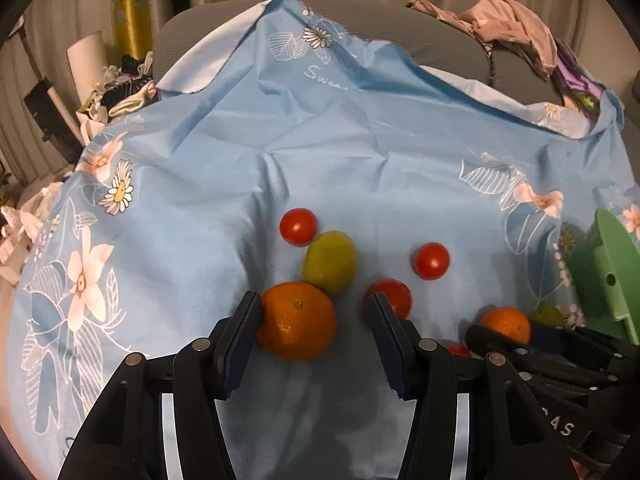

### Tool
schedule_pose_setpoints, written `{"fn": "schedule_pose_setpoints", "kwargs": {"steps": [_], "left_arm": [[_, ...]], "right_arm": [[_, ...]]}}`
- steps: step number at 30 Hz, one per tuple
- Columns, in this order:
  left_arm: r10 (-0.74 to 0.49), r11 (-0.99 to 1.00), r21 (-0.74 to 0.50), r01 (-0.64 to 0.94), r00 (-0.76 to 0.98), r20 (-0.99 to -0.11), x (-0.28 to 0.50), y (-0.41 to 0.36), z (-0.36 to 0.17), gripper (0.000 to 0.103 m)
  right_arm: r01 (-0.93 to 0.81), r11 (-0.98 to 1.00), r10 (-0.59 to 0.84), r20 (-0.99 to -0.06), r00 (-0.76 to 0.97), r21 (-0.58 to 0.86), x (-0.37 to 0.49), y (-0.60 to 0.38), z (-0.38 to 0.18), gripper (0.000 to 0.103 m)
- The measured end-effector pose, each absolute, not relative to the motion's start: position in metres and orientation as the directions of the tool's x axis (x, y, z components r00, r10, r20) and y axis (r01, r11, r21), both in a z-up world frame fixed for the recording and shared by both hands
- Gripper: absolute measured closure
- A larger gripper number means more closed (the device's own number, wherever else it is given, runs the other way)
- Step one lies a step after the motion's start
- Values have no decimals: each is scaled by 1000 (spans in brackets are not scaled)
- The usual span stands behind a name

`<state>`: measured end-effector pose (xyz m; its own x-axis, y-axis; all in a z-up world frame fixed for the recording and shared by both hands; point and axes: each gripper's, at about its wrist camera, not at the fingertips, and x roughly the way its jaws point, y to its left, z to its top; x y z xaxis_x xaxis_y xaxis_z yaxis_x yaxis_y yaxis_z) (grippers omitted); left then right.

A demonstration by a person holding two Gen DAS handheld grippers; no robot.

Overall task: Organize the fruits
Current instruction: 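Lower the right gripper around the large mandarin orange and close it, then lift the mandarin orange with the right gripper toward the green bowl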

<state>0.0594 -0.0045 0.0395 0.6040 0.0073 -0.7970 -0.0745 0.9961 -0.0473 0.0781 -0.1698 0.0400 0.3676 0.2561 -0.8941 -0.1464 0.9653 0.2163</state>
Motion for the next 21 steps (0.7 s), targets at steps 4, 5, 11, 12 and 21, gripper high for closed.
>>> {"fn": "schedule_pose_setpoints", "kwargs": {"steps": [4, 5, 11, 12, 21], "left_arm": [[49, 995, -13, -98, 599, -799, 61, -4, 36, 49], [52, 994, -14, -104, 599, -799, 60, -2, 36, 49], [79, 992, -2, -128, 618, -782, 59, 2, 36, 62], [78, 991, -5, -131, 619, -782, 59, 2, 36, 62], [-24, 988, -112, -109, 600, -799, 57, 5, 40, 63]], "right_arm": [[-151, 969, 239, -890, 387, 194, 78, -168, 39, 61], [-151, 970, 238, -887, 396, 192, 78, -168, 39, 61], [-130, 963, 269, -883, 384, 237, 79, -171, 41, 62], [-126, 960, 278, -881, 382, 249, 80, -173, 41, 62], [-120, 957, 289, -865, 410, 264, 74, -178, 51, 62]]}}
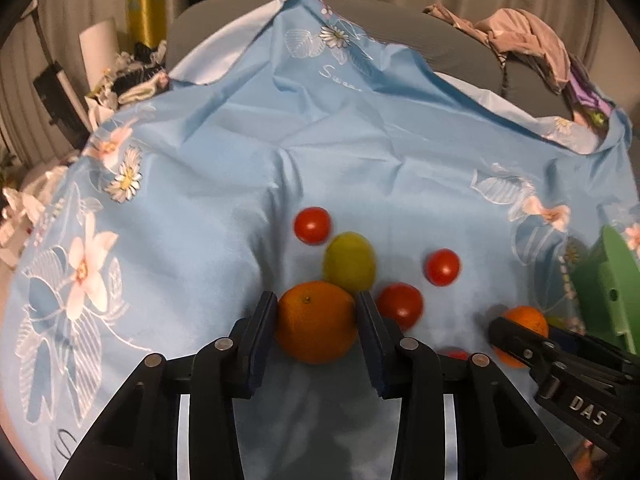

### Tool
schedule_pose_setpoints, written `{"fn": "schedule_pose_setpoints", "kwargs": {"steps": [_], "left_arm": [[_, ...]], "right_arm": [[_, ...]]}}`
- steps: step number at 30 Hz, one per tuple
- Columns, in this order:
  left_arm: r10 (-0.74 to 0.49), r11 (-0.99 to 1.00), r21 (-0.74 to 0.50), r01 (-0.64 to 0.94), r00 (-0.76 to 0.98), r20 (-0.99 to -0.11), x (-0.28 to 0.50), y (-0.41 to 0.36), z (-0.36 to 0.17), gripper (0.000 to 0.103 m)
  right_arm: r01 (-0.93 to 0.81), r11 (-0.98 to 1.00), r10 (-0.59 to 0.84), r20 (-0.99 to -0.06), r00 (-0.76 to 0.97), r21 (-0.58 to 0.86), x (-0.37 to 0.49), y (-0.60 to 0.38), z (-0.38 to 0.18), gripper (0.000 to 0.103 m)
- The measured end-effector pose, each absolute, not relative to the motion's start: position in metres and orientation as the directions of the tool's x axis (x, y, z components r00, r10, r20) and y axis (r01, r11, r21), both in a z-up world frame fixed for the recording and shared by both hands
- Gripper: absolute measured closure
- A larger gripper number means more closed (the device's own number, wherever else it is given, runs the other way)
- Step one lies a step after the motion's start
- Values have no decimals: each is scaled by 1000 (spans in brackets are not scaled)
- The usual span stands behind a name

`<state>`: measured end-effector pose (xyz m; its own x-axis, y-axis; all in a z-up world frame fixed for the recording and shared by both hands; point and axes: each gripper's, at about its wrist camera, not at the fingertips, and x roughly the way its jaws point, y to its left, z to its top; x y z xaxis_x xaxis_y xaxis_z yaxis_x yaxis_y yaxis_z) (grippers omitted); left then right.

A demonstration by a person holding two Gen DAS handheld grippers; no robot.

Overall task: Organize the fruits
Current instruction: 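Lift the mandarin orange with the right gripper toward the green bowl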

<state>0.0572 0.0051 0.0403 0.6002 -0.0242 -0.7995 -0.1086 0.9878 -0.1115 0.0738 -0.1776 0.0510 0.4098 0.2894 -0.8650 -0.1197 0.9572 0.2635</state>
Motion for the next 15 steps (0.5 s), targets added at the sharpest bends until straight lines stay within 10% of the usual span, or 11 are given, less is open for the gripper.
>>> {"fn": "schedule_pose_setpoints", "kwargs": {"steps": [15], "left_arm": [[-154, 975, -222, -14, 678, -719, 33, -9, 85, 63]], "right_arm": [[-104, 940, 335, -811, 479, 326, 63, -195, 79, 62]]}}
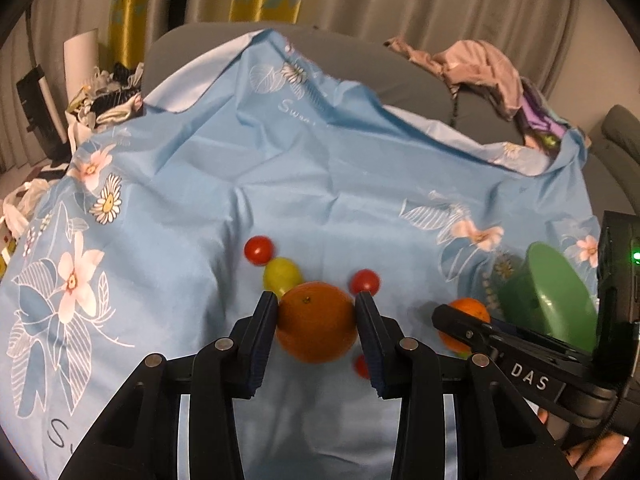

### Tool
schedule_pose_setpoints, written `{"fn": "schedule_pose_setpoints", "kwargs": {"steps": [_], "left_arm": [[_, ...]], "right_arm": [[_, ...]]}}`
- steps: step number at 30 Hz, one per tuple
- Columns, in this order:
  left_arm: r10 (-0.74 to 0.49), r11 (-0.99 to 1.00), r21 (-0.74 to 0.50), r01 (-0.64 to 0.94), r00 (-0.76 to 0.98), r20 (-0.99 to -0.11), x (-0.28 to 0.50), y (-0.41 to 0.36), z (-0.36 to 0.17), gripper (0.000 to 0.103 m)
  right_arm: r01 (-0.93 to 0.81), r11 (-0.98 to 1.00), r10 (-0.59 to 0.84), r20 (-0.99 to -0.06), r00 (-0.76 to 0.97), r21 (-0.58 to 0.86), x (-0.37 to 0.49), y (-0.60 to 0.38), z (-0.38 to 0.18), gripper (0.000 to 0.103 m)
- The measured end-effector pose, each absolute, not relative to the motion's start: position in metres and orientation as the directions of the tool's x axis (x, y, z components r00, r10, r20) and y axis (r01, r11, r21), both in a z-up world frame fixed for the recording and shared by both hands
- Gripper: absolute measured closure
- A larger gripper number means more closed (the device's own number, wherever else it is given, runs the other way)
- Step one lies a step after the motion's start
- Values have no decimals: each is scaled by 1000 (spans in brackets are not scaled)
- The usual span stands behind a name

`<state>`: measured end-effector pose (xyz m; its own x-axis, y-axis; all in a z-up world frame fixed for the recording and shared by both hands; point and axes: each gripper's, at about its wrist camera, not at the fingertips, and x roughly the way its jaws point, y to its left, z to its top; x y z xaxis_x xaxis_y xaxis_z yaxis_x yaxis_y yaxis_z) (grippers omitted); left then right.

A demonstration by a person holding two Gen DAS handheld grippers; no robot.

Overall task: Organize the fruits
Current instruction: 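Lift the mandarin orange with the right gripper toward the green bowl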

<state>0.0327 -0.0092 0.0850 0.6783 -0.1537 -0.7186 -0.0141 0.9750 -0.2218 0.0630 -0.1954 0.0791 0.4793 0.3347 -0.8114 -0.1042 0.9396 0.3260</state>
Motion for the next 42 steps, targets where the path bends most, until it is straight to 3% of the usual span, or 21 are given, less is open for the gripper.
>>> {"fn": "schedule_pose_setpoints", "kwargs": {"steps": [25, 35, 42], "left_arm": [[-293, 952, -252, 176, 770, -567, 0, -60, 149, 63], [-366, 930, -252, 268, 747, -555, 9, -121, 153, 63], [-431, 902, -263, 343, 698, -572, 17, -163, 147, 63]], "right_arm": [[-75, 916, 329, -630, 703, 395, 23, -255, 155, 61], [35, 914, 232, -591, 772, 404, 7, -310, 168, 61], [146, 932, 101, -625, 774, 333, -1, -345, 164, 61]]}}
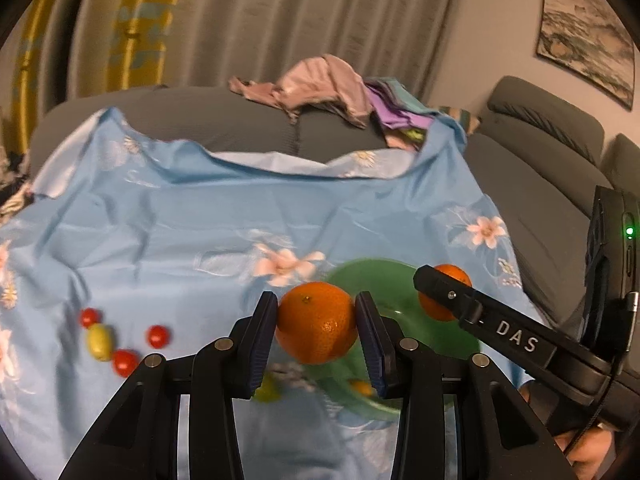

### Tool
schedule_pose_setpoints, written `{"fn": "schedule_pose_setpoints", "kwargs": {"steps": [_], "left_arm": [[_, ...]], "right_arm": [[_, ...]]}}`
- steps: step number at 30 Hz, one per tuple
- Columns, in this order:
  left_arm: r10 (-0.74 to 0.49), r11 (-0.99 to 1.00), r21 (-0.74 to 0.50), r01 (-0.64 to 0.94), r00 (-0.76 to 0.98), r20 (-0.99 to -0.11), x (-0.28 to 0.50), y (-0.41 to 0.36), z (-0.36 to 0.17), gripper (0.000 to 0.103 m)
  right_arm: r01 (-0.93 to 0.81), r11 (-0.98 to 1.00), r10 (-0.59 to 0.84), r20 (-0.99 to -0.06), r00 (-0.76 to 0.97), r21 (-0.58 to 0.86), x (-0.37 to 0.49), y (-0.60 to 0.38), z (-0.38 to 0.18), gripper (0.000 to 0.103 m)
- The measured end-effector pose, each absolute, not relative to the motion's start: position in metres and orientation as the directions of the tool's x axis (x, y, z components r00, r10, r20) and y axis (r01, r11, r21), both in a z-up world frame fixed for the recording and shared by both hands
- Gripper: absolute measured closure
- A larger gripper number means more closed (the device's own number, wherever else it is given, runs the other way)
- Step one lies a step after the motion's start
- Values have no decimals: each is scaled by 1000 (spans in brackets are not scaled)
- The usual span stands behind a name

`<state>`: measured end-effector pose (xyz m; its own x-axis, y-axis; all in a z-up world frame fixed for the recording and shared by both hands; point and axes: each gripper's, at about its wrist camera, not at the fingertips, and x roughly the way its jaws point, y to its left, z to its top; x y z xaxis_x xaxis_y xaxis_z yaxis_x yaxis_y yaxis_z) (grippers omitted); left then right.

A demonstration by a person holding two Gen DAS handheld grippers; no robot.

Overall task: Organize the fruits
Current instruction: 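Lift the mandarin orange with the right gripper toward the green bowl, then lower the mandarin into the green bowl and open the right gripper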

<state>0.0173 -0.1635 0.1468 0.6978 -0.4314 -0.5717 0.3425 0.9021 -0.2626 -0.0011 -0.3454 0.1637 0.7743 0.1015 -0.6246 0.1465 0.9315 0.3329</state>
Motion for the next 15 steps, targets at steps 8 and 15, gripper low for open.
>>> {"fn": "schedule_pose_setpoints", "kwargs": {"steps": [8, 15], "left_arm": [[-462, 884, -262, 388, 634, -620, 29, -203, 131, 63], [-462, 880, -255, 401, 597, -656, 34, -223, 119, 63]], "right_arm": [[231, 909, 64, -664, 745, 347, 0, -376, 150, 61], [267, 894, 64, -690, 721, 361, 4, -390, 139, 61]]}}
